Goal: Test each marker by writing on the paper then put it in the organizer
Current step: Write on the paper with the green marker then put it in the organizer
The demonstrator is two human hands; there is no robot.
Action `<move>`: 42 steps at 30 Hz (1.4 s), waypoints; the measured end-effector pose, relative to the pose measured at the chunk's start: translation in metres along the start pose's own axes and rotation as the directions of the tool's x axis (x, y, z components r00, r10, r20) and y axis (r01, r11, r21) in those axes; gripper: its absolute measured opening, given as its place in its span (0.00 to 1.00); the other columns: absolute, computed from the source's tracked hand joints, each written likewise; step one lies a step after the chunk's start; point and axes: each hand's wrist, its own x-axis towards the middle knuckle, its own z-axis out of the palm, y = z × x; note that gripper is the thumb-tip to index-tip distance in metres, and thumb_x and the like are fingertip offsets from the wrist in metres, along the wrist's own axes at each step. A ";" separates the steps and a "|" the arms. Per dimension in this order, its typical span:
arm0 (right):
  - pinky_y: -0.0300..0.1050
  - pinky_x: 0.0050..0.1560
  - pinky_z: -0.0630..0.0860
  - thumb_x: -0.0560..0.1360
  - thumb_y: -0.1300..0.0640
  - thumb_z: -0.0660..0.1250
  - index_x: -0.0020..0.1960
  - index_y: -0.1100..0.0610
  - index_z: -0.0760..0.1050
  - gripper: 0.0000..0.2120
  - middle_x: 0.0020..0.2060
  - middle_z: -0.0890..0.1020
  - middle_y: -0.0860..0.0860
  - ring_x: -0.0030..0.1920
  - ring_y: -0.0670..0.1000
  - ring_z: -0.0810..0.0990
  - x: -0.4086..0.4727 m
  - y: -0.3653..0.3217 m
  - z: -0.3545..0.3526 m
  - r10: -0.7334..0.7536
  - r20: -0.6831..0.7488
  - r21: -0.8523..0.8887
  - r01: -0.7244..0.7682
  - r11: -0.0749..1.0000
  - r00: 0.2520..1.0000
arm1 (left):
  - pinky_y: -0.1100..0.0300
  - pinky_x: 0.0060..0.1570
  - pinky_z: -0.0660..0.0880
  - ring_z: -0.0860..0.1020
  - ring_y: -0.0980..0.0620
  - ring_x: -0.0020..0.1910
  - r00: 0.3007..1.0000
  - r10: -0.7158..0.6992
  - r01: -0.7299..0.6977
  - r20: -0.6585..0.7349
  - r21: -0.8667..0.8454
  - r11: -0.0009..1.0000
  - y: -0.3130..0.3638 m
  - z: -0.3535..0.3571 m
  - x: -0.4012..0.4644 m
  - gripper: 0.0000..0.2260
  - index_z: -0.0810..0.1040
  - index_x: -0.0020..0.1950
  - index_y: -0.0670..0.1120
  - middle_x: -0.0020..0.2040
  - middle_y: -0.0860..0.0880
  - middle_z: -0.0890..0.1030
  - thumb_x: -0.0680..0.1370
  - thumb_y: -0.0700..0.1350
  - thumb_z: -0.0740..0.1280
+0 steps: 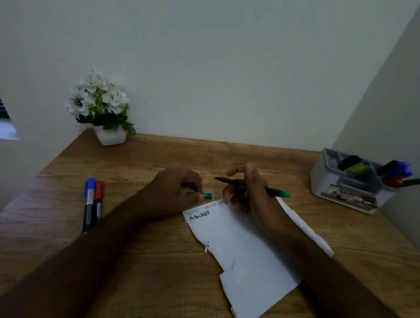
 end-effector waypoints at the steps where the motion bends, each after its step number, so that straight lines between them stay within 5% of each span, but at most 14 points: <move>1: 0.39 0.39 0.70 0.79 0.34 0.49 0.50 0.52 0.75 0.25 0.38 0.82 0.53 0.37 0.48 0.75 0.000 0.001 0.002 -0.007 0.004 -0.034 0.008 0.999 1.000 | 0.57 0.56 0.76 0.76 0.63 0.56 1.000 -0.015 0.015 0.017 -0.009 1.000 -0.001 0.000 0.000 0.14 0.81 0.47 0.56 0.55 0.59 0.80 0.68 0.62 0.69; 5: 0.43 0.44 0.75 0.82 0.55 0.61 0.42 0.58 0.79 0.14 0.40 0.82 0.50 0.44 0.44 0.80 -0.001 0.003 0.006 -0.051 -0.007 -0.178 0.049 0.983 0.999 | 0.58 0.63 0.72 0.72 0.60 0.64 0.992 -0.094 0.097 0.081 -0.031 0.995 -0.003 0.000 -0.001 0.26 0.80 0.56 0.58 0.65 0.61 0.76 0.61 0.68 0.72; 9: 0.47 0.45 0.81 0.76 0.61 0.70 0.41 0.54 0.79 0.06 0.41 0.84 0.48 0.47 0.49 0.83 -0.003 0.006 0.005 -0.082 0.033 -0.230 0.088 0.969 0.996 | 0.59 0.65 0.68 0.70 0.59 0.66 0.988 -0.129 0.133 0.085 -0.040 0.990 -0.001 0.000 0.000 0.24 0.79 0.59 0.57 0.67 0.60 0.74 0.64 0.59 0.78; 14: 0.39 0.29 0.71 0.66 0.61 0.69 0.27 0.47 0.73 0.14 0.27 0.77 0.44 0.30 0.43 0.75 -0.001 0.008 0.011 -0.104 -0.027 -0.280 0.092 0.956 0.994 | 0.63 0.62 0.65 0.69 0.60 0.66 0.981 -0.160 0.164 0.108 -0.035 0.986 0.001 0.000 0.001 0.24 0.79 0.60 0.57 0.68 0.60 0.73 0.65 0.58 0.77; 20: 0.32 0.29 0.66 0.68 0.71 0.68 0.26 0.51 0.70 0.20 0.24 0.74 0.42 0.28 0.41 0.71 -0.001 0.009 0.013 -0.097 -0.044 -0.258 0.082 0.963 0.994 | 0.55 0.68 0.67 0.69 0.57 0.68 0.979 -0.164 0.171 0.123 -0.056 0.984 0.004 -0.004 0.000 0.24 0.79 0.60 0.56 0.70 0.59 0.72 0.66 0.56 0.77; 32: 0.31 0.28 0.64 0.66 0.63 0.66 0.26 0.52 0.68 0.13 0.22 0.73 0.42 0.26 0.41 0.70 -0.001 0.008 0.016 -0.127 -0.027 -0.282 0.114 0.953 0.992 | 0.52 0.69 0.67 0.69 0.56 0.68 0.977 -0.167 0.175 0.130 -0.053 0.983 0.006 -0.005 -0.001 0.24 0.79 0.60 0.57 0.70 0.59 0.72 0.66 0.57 0.77; 42: 0.33 0.28 0.63 0.68 0.67 0.68 0.26 0.54 0.66 0.17 0.22 0.71 0.43 0.27 0.42 0.68 0.002 0.012 0.015 -0.118 -0.040 -0.314 0.100 0.944 0.992 | 0.54 0.68 0.67 0.68 0.56 0.68 0.975 -0.181 0.188 0.130 -0.041 0.981 0.006 -0.004 -0.001 0.24 0.78 0.60 0.58 0.70 0.59 0.72 0.65 0.57 0.77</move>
